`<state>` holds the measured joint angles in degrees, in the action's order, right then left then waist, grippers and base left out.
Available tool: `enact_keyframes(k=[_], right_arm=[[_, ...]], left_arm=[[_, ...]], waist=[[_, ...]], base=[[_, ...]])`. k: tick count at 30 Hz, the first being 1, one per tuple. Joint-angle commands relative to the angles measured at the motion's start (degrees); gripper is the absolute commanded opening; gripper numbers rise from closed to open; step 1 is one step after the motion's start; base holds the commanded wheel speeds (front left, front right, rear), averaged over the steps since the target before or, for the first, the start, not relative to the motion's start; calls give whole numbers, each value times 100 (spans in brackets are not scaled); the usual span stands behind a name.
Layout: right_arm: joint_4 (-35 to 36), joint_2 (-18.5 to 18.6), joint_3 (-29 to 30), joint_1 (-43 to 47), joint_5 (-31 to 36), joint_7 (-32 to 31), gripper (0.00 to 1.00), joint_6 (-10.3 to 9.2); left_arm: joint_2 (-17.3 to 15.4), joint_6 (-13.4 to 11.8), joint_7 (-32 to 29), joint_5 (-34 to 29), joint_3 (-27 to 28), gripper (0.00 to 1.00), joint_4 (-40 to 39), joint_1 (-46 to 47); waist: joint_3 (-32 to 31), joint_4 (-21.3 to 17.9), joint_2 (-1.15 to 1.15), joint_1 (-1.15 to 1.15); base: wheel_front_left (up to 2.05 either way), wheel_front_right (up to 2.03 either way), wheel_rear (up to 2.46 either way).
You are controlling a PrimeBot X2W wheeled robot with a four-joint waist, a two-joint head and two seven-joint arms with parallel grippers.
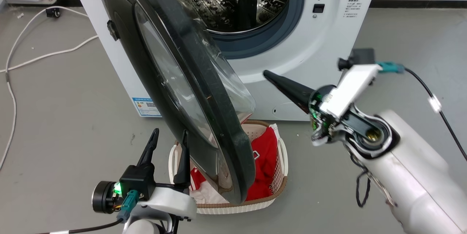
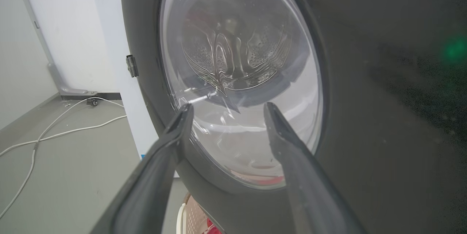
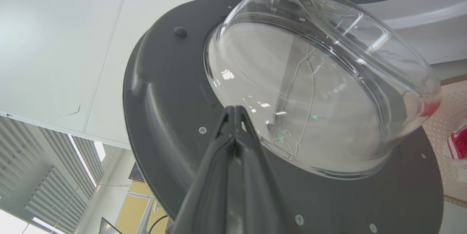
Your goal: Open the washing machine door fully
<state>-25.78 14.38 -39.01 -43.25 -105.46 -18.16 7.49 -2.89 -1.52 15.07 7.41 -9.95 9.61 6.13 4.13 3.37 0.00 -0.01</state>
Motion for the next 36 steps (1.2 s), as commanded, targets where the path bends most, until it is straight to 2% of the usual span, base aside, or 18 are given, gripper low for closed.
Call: enact_keyframes(k=[1,8,15,16,18,19,20,22,25,26,28,32,36], right_arm=[[147,84,143,301,32,215,0,0],[889,557,855,1641,331,1361,0,0],[1496,866,1481,3119,728,2688,0,0],[1566,870,1556,3302,765,2853,5,0],[1691,882,1646,3598,903,3048,45,0],[1715,900,1692,3710,977,3117,86,0],[1740,904,1718,3799,1074,3171,100,0],[1733,893,1825,3919,1377,3263,100,0],[1584,877,2076,4031,2187,3326,100,0],[1517,793,2343,4027,2573,3334,100,0],[1417,636,2853,4047,3633,3328,100,0],[1593,80,3823,4159,5834,3330,100,-1],[2003,-483,4375,4341,7667,3331,100,0]], left_arm=[[3,-6,15,28,20,100,19,-80],[0,18,15,-8,93,100,31,-192],[2,38,15,-11,178,100,10,-301],[2,37,15,-7,186,100,10,-315],[1,30,15,6,214,100,10,-336],[1,23,15,14,225,100,8,-351],[2,16,15,14,225,100,6,-359],[2,15,15,13,229,100,11,-371],[1,4,15,17,258,100,15,-398],[2,3,15,18,269,100,11,-413],[3,6,15,12,296,100,3,-433],[0,18,15,-11,339,100,-5,-465],[2,36,15,-30,382,100,-6,-450]], waist=[[-65,-28,0,1],[-231,-106,0,1],[-367,-138,0,1],[-383,-136,0,1],[-408,-147,0,1],[-420,-157,0,1],[-431,-166,0,1],[-453,-178,0,1],[-492,-192,0,1],[-505,-198,0,1],[-516,-206,0,1],[-533,-211,0,1],[-530,-208,0,1]], base=[[0,0,0],[0,0,0],[0,0,0],[0,0,0],[0,0,0],[0,0,0],[0,0,0],[0,0,0],[0,0,0],[0,0,0],[0,0,0],[0,0,0],[0,0,0]])
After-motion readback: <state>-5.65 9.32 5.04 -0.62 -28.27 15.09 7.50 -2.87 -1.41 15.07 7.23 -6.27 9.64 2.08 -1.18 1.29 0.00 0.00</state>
